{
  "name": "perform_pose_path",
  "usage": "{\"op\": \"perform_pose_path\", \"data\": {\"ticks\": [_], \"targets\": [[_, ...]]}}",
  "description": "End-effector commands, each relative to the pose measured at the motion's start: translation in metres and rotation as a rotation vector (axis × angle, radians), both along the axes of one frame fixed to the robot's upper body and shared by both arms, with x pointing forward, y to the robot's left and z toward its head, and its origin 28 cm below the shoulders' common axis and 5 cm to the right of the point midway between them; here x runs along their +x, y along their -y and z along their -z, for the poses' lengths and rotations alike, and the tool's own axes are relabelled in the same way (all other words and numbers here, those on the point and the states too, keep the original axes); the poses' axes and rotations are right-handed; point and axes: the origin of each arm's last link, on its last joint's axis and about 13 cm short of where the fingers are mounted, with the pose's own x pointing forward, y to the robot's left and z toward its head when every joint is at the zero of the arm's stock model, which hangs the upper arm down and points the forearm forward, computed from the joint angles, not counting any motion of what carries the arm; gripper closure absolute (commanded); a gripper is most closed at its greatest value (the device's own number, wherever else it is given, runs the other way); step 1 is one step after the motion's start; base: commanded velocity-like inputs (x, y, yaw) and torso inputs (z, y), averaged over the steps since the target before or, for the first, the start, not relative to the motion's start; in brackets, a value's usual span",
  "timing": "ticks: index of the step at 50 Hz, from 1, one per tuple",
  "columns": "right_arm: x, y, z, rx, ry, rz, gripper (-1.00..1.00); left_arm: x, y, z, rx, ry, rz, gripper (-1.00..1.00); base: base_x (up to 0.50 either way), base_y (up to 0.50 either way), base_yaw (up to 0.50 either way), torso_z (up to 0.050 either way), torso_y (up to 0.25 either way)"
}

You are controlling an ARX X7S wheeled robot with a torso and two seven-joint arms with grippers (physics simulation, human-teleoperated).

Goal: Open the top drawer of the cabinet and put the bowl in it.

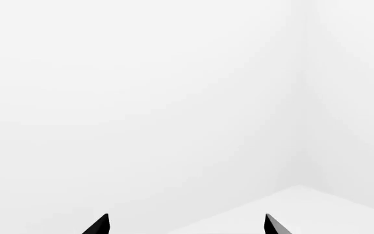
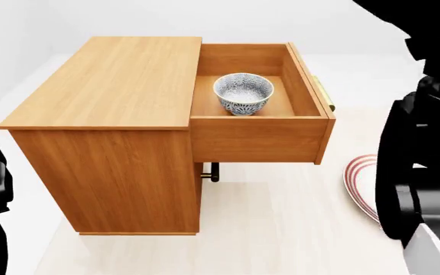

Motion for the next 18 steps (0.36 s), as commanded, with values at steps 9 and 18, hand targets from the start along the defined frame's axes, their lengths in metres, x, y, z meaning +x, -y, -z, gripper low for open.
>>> {"op": "perform_pose_path", "data": {"ticks": [9, 18], "targets": [[-0.108, 0.004, 0.126, 0.01, 0.368, 0.108, -1.0, 0.001, 0.0, -0.001, 0.008, -0.011, -0.004, -1.0, 0.0, 0.0, 0.0, 0.0, 0.0], [-0.117, -0.007, 0.171, -0.059, 0.484, 0.136, -1.0, 0.001, 0.0, -0.001, 0.008, -0.011, -0.005, -1.0, 0.0, 0.0, 0.0, 0.0, 0.0]]}}
